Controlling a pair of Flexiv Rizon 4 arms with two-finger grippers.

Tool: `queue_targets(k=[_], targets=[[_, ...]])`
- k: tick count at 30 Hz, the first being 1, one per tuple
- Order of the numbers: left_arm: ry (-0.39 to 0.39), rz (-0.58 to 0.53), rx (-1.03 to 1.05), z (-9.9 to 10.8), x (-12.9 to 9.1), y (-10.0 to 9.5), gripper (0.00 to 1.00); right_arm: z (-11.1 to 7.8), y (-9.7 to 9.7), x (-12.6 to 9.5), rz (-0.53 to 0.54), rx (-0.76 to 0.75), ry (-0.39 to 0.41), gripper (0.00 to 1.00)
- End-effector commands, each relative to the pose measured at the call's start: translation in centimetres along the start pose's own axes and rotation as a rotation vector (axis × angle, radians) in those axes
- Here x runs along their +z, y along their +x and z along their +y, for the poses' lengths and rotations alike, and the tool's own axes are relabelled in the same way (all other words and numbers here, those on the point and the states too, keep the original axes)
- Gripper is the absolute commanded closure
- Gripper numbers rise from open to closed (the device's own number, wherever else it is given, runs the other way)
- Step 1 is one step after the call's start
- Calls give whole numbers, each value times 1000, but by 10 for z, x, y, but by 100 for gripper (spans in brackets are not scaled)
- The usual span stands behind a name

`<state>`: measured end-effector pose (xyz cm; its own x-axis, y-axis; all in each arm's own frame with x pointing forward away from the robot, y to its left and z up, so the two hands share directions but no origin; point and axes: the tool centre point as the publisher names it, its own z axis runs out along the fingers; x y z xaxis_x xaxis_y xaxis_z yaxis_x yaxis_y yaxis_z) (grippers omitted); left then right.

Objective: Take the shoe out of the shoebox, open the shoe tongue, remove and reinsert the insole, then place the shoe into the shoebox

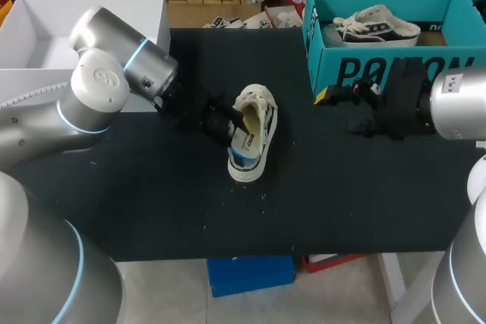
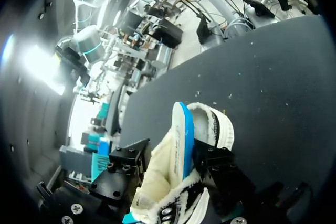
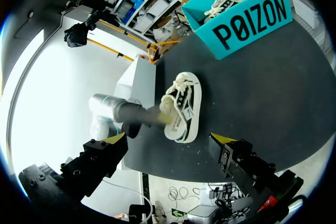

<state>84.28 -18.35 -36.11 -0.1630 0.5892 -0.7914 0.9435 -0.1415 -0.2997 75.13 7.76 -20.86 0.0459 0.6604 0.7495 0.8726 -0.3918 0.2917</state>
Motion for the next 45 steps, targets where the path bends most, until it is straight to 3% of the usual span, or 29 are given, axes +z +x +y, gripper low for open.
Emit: queue_targets(k=[1,15,19,30,45], targets=[[-17,-9,8,-17,-10,1,51,0,0,0,0,0,0,0],[35,25,16,-29,1,8,57,0,0,0,0,0,0,0],[38,31,12,-27,1,9,100,0,0,0,0,0,0,0],[64,56,15,-25,4,10,100,0,0,0,0,0,0,0],[11,57,-9,-11,6,12,100,0,0,0,0,0,0,0]])
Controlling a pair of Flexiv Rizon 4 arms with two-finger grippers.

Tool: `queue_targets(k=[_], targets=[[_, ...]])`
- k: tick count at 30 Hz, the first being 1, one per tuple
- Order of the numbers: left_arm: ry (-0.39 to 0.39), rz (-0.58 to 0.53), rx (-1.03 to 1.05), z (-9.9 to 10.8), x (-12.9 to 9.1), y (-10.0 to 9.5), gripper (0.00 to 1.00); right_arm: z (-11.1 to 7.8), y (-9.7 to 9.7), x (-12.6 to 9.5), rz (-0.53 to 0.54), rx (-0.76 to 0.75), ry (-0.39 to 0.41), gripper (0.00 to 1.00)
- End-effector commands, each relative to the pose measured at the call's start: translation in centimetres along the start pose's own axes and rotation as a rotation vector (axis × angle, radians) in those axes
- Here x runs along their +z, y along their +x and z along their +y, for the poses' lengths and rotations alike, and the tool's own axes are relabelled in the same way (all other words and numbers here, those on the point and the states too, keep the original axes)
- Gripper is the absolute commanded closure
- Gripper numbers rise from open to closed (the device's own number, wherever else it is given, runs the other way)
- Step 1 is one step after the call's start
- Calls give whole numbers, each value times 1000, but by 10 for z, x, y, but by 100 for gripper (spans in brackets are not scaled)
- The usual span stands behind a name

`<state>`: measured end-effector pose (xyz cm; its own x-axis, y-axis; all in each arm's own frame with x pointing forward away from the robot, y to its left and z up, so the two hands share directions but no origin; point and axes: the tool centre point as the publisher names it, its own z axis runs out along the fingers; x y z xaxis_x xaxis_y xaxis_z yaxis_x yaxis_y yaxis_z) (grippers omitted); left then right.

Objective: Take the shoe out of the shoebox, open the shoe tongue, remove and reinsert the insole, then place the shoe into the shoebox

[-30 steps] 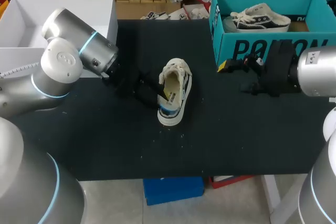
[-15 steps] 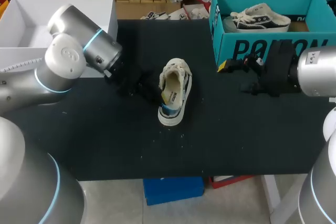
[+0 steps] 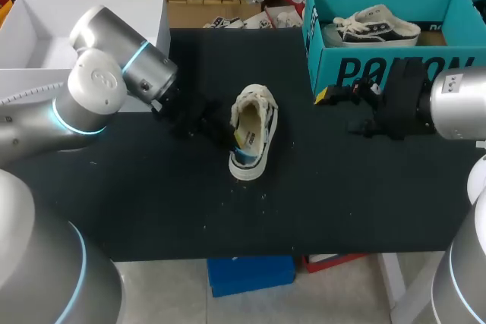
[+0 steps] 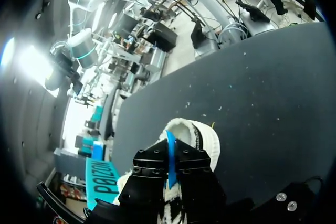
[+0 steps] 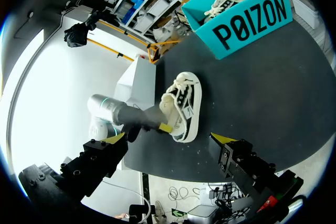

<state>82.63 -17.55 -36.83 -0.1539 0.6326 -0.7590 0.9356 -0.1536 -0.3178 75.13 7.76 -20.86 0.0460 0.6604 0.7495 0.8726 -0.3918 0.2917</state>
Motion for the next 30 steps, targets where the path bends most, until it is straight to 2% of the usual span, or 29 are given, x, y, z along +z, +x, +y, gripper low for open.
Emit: queue_targets(k=[1,9,18,20,21,23,30], targets=[[-18,2,-4,4,3,-2,100,0,0,0,0,0,1,0],[-38,5,-15,11,7,-4,100,0,0,0,0,0,1,0],[-17,40,-25,6,20,0,100,0,0,0,0,0,1,0],[-4,62,-28,6,22,2,87,0,0,0,0,0,1,0],[4,75,-30,5,23,4,75,0,0,0,0,0,1,0],[6,82,-31,3,21,4,0,0,0,0,0,0,1,0],[27,118,22,-12,-4,-8,0,0,0,0,0,0,1,0]])
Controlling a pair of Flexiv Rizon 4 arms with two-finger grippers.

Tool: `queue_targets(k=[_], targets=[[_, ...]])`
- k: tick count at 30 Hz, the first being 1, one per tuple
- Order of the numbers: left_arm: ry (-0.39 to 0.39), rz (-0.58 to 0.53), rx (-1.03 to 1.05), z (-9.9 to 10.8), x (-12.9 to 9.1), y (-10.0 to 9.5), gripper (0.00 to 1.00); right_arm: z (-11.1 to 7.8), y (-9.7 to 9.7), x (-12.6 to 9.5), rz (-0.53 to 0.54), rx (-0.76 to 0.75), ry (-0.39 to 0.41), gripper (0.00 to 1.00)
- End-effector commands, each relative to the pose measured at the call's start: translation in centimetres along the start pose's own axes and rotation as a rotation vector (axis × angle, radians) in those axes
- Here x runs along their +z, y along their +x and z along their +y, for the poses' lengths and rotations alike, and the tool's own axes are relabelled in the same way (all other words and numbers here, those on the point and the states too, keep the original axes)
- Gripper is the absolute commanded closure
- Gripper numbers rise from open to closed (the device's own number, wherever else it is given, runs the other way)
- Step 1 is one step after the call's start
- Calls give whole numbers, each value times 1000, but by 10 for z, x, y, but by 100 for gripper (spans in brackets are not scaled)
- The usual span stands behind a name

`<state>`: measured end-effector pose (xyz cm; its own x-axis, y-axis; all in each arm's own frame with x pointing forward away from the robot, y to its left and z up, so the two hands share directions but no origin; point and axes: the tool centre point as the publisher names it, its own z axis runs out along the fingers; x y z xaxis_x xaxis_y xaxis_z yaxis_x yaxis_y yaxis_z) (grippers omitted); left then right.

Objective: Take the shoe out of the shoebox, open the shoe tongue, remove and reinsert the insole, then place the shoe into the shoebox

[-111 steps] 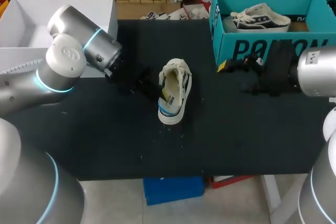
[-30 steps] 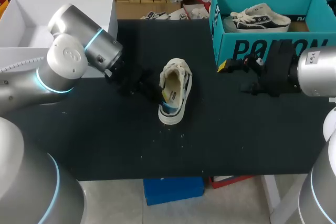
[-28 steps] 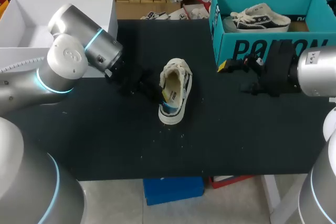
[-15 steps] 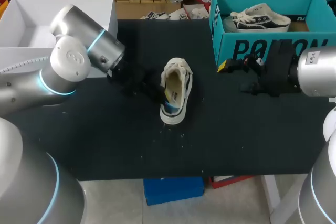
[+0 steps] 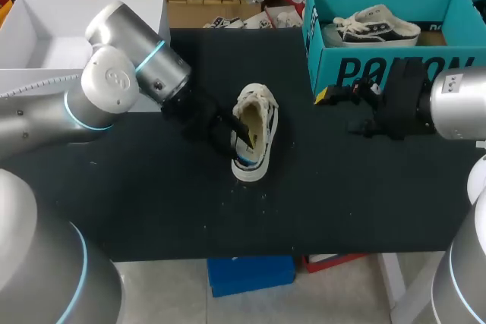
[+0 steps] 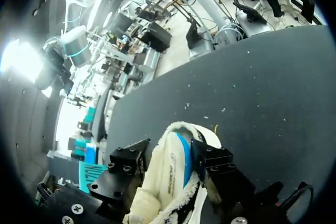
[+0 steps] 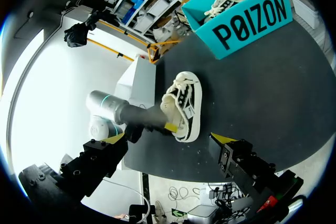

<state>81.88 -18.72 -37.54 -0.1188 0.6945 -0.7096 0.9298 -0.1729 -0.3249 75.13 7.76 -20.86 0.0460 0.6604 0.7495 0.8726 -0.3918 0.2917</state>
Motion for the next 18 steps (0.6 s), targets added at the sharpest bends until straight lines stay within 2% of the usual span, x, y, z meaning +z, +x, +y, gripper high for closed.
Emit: queue_targets(k=[1,4,5,6,7,8,11,18], targets=[[7,41,28,-11,-25,-7,0,0,0,0,0,0,1,0],[-1,77,57,-14,-34,-9,2,0,0,0,0,0,1,0],[-6,88,64,-14,-35,-9,15,0,0,0,0,0,1,0],[-13,99,71,-14,-36,-10,36,0,0,0,0,0,1,0],[-26,114,78,-13,-37,-10,52,0,0,0,0,0,1,0],[-33,131,86,-12,-36,-10,61,0,0,0,0,0,1,0],[-48,176,110,-10,-32,-10,100,0,0,0,0,0,1,0],[-92,298,168,-7,-22,-11,100,0,0,0,0,0,1,0]])
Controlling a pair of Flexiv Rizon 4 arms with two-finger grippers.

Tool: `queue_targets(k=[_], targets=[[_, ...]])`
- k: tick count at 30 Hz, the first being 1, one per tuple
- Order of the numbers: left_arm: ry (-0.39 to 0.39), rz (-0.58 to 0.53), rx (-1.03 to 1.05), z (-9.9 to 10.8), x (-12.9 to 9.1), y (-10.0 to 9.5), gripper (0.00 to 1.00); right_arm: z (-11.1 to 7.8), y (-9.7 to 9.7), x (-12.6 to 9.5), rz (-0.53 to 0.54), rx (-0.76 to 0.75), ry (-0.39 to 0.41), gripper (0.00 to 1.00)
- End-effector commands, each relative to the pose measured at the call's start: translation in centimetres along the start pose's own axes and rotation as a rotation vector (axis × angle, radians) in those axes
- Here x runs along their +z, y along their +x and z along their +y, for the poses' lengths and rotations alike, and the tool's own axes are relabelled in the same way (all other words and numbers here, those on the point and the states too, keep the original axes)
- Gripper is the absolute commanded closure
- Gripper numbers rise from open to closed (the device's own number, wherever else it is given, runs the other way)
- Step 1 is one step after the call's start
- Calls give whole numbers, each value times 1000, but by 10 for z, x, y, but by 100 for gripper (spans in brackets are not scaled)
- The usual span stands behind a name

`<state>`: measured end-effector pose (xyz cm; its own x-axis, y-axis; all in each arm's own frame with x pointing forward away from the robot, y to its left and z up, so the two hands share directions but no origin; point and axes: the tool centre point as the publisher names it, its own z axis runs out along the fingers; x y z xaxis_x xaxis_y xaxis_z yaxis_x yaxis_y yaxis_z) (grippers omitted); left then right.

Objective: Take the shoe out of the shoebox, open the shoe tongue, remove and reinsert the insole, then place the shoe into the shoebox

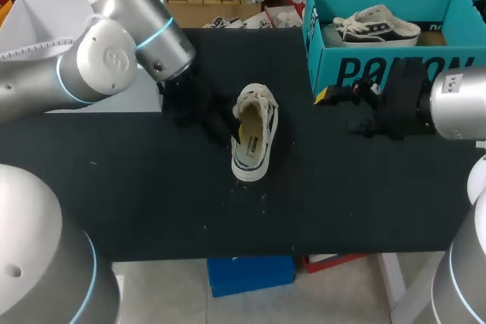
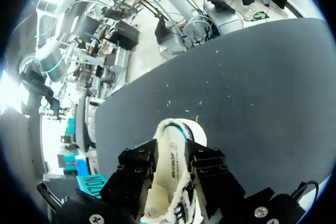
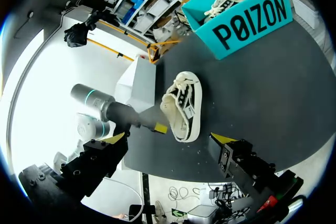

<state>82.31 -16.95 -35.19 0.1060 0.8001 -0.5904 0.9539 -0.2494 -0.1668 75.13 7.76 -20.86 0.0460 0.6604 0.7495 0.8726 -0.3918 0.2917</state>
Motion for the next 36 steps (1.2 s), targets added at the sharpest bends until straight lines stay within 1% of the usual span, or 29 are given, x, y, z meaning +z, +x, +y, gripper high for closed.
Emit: queue_targets(k=[1,3,5,11,14,16,20,22,24,31,36], targets=[[-20,95,13,0,7,-7,100,0,0,0,0,0,1,0],[-31,123,22,1,10,-7,100,0,0,0,0,0,1,0],[-53,186,46,3,13,-5,100,0,0,0,0,0,1,0],[-80,273,50,6,19,3,100,0,0,0,0,0,1,0],[-86,286,44,7,23,6,100,0,0,0,0,0,1,0],[-106,299,46,8,26,8,100,0,0,0,0,0,1,0],[-115,310,42,11,32,12,100,0,0,0,0,0,1,0],[-123,344,52,12,36,12,100,0,0,0,0,0,1,0],[-119,344,45,14,39,14,100,0,0,0,0,0,1,0],[-137,390,74,24,48,11,100,0,0,0,0,0,1,0],[-139,401,74,27,56,14,100,0,0,0,0,0,1,0]])
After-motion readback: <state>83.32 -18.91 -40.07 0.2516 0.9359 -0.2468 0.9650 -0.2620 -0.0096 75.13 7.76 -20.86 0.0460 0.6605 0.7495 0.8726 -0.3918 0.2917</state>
